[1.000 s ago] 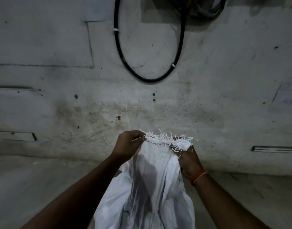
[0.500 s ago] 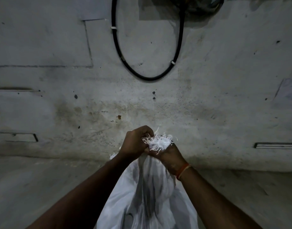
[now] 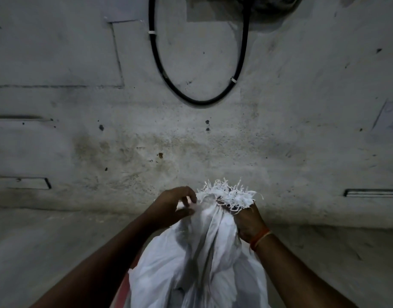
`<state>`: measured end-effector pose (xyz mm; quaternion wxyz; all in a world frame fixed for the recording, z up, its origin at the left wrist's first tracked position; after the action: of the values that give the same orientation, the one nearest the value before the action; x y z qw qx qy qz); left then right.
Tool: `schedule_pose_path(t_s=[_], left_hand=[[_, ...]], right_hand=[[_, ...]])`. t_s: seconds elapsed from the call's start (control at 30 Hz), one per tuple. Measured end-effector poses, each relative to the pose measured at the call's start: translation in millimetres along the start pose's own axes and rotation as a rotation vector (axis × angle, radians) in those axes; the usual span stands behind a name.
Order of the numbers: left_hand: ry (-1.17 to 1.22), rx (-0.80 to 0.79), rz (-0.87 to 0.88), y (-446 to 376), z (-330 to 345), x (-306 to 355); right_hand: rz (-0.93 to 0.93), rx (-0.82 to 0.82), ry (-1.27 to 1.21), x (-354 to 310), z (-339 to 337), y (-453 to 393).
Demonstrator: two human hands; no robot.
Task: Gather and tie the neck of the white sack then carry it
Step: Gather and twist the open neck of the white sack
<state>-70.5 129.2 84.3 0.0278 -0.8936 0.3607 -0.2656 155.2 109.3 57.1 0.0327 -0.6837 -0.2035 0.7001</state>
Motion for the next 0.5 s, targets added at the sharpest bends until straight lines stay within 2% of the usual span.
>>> schedule_pose_path(t_s=[0.13, 0.2, 0.33, 0.43, 0.5], left_hand=[[-0.022, -0.168, -0.066, 11, 16, -12], [-0.119, -0.205, -0.107, 13, 24, -14], [-0.18, -0.024, -0.114, 13, 36, -19], [-0.125, 0.091, -0.074, 7, 42, -21], [-0.108, 0.125, -0.04, 3, 44, -19]], right_hand=[[0.216, 0.055, -0.217, 25, -15, 6], [0.195, 0.068, -0.228, 21, -12, 8], [0.041, 0.017, -0.203, 4, -3, 8], [-0.001, -0.047, -0.176, 2, -5, 10], [0.009, -0.016, -0.166, 5, -11, 12]])
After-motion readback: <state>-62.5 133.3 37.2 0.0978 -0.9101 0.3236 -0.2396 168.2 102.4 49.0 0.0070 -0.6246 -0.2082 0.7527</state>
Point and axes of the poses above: each hand's wrist, its own y-axis away from the middle knuckle, its own z-axis out of the palm, x = y × z, the point moved 3 cm from there along -y, towards the middle knuckle, and after that the axes turned 13 degrees about -x, right-handed, at the moved point
